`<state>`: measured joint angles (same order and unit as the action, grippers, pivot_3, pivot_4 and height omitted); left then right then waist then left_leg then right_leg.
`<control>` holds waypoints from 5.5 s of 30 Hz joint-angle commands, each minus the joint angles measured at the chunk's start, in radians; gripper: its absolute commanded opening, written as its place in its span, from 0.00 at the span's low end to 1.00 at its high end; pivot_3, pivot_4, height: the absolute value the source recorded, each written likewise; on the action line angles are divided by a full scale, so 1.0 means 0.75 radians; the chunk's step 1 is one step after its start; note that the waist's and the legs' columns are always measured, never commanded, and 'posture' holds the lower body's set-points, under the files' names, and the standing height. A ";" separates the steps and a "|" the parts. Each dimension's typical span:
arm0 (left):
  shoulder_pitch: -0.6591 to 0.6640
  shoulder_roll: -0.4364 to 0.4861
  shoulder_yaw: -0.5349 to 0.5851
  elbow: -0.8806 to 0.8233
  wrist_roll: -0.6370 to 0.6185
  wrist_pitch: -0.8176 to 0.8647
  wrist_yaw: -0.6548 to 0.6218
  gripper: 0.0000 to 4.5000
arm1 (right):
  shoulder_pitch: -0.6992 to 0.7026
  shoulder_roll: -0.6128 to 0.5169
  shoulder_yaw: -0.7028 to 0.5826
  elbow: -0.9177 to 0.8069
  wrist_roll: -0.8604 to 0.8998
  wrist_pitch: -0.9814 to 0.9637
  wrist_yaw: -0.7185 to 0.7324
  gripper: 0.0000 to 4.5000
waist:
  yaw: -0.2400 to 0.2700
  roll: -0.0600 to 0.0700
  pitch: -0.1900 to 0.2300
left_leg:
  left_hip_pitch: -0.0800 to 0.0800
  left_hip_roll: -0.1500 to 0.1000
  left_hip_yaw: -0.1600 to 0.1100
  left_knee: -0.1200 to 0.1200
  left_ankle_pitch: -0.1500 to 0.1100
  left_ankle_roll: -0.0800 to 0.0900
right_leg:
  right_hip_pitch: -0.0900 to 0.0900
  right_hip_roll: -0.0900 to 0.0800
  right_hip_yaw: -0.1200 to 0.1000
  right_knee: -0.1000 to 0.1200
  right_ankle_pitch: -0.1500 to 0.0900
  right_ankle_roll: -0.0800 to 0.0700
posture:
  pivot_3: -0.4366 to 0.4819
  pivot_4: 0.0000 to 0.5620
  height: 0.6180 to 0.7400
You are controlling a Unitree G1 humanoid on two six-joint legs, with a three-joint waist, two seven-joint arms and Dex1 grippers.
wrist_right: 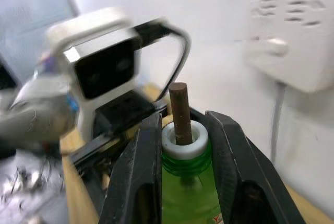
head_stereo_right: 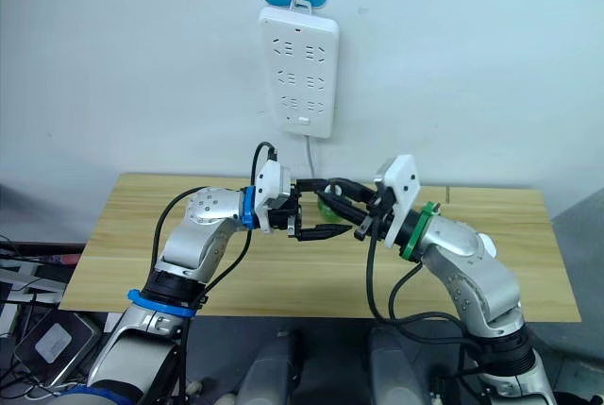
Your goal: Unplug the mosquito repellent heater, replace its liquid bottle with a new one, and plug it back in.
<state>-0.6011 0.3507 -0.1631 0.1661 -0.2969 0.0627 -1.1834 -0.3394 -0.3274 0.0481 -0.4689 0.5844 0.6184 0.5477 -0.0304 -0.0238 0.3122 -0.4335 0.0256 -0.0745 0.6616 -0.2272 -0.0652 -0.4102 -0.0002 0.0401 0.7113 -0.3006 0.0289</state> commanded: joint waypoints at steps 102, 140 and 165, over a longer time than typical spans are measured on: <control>0.391 -0.252 0.024 -0.541 -0.062 0.100 0.658 0.50 | -0.220 -1.005 0.201 0.911 -0.141 0.555 0.231 0.99 | 0.022 0.001 0.104 | -0.001 0.002 0.002 -0.002 -0.004 0.007 | 0.005 0.006 0.006 -0.015 0.001 0.002 | 0.57 0.81 1.00; 0.376 -0.262 -0.006 -0.477 -0.055 0.054 0.642 0.50 | -0.410 -0.830 -0.024 1.059 -0.322 0.927 0.142 0.99 | 0.039 0.008 0.128 | -0.003 -0.002 0.003 -0.005 -0.005 0.006 | 0.004 -0.001 0.005 -0.020 0.001 0.003 | 0.54 0.75 1.00; 0.383 -0.252 -0.022 -0.490 -0.062 0.063 0.646 0.50 | -0.334 -0.871 0.039 1.048 -0.425 0.678 0.313 0.49 | 0.040 0.008 0.128 | -0.003 -0.002 0.003 -0.006 -0.004 0.006 | 0.004 -0.001 0.005 -0.021 0.001 0.003 | 0.55 0.73 1.00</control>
<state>-0.3161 0.1665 -0.1704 -0.1614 -0.3311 0.1255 -0.6909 -0.6130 -0.9488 0.0998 0.3605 0.2743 1.1391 0.7668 -0.0002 -0.0178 0.4081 -0.4358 0.0243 -0.0721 0.6564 -0.2305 -0.0606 -0.4073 -0.0011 0.0439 0.6952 -0.2997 0.0315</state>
